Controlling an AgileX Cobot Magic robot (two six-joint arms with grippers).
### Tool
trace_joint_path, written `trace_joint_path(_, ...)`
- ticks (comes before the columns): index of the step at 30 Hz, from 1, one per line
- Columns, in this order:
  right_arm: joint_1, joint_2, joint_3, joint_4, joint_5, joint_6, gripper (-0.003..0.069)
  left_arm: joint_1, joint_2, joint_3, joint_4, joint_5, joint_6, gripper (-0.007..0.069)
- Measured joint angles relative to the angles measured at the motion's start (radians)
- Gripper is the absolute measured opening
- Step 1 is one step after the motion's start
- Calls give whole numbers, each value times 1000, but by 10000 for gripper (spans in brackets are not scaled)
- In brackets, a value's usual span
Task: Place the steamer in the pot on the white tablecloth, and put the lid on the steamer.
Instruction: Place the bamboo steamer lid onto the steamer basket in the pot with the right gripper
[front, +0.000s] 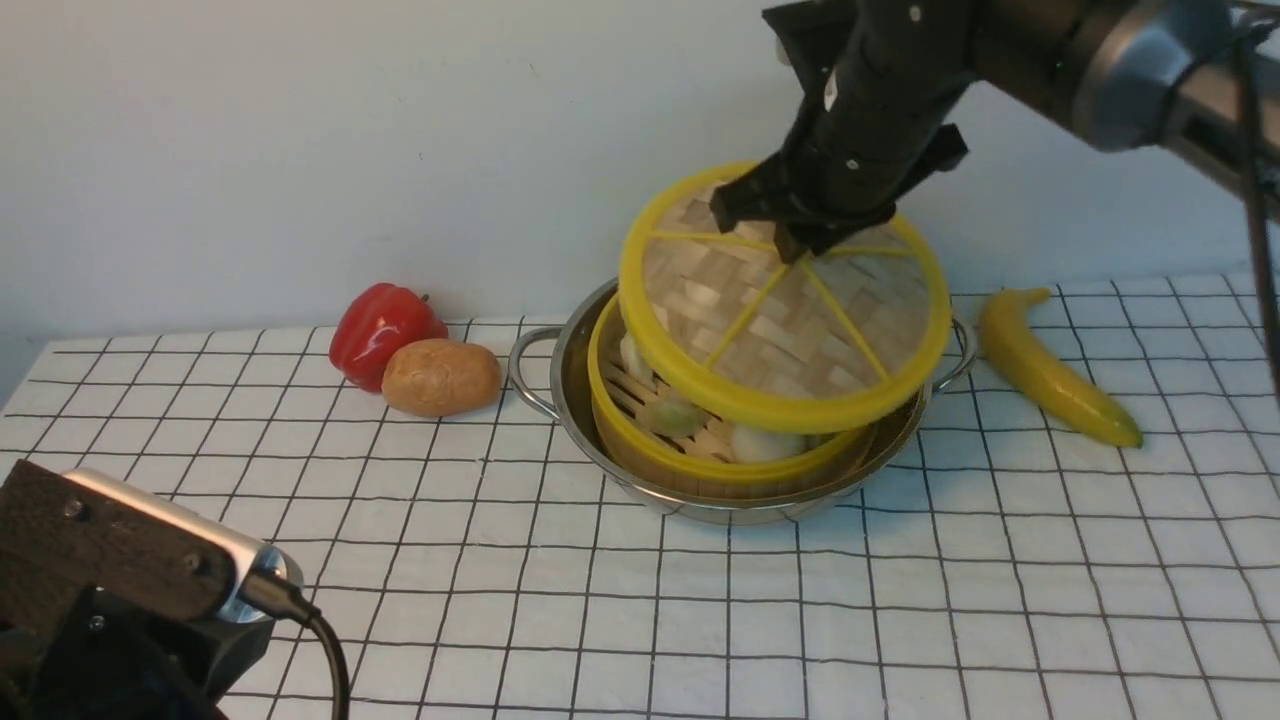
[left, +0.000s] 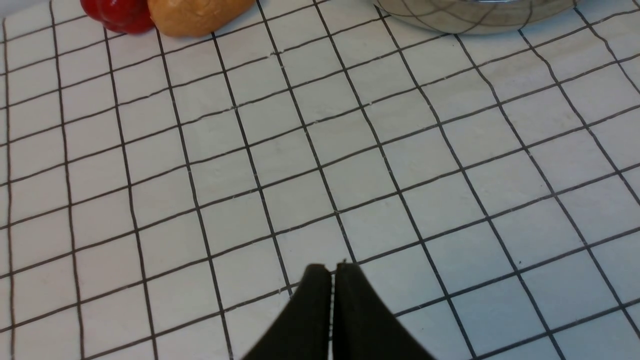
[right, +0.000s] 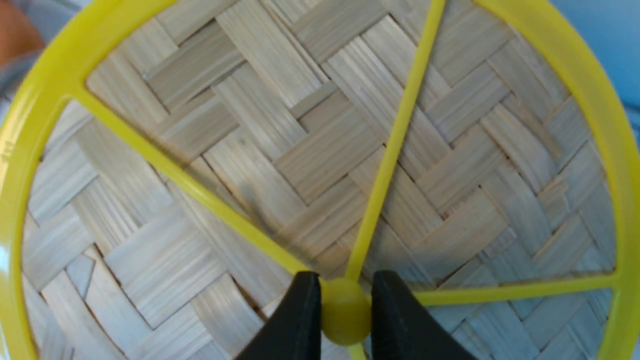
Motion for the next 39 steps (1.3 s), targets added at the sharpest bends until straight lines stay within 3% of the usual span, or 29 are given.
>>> trace_joint_path(39, 21, 146, -80, 41, 5, -94, 141, 0, 0, 0, 0, -1, 0, 1)
